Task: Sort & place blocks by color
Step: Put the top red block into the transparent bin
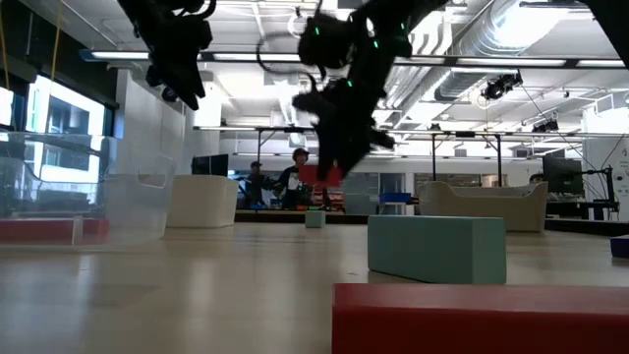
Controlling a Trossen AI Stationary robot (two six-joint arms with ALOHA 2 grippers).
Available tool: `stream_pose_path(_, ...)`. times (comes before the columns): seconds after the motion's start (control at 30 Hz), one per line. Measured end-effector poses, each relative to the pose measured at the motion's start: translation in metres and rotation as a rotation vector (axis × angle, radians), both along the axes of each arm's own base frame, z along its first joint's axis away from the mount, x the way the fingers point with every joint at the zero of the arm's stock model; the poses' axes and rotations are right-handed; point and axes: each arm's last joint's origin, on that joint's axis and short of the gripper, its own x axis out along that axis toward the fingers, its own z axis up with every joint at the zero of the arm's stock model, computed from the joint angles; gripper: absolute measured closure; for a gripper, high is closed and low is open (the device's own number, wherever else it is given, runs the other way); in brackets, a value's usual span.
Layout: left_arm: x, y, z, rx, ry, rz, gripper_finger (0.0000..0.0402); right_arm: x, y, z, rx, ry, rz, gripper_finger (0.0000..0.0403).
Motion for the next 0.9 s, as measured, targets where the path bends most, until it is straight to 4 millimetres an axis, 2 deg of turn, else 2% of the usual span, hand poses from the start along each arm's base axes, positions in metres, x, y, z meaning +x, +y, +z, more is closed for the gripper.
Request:
stream_pose_path(0.33,0.004,-0.004,0.000,-0.091,-0.070,0.077,0.0275,0.020,0.033,0.058,-0.176,-0.084,0.082,0.0298)
stream_pose_path(0.57,0.008,-0.007,0.001,-0.218,-0.172,0.053,0.0275,0.025,0.038,0.081,-0.263,-0.121,0.157,0.0298)
stream_pose_path(0.9,0.020,-0.014,0.007,-0.362,-0.313,0.085,0.0275,0.028,0.039,0.104,-0.359,-0.149,0.293,0.0298)
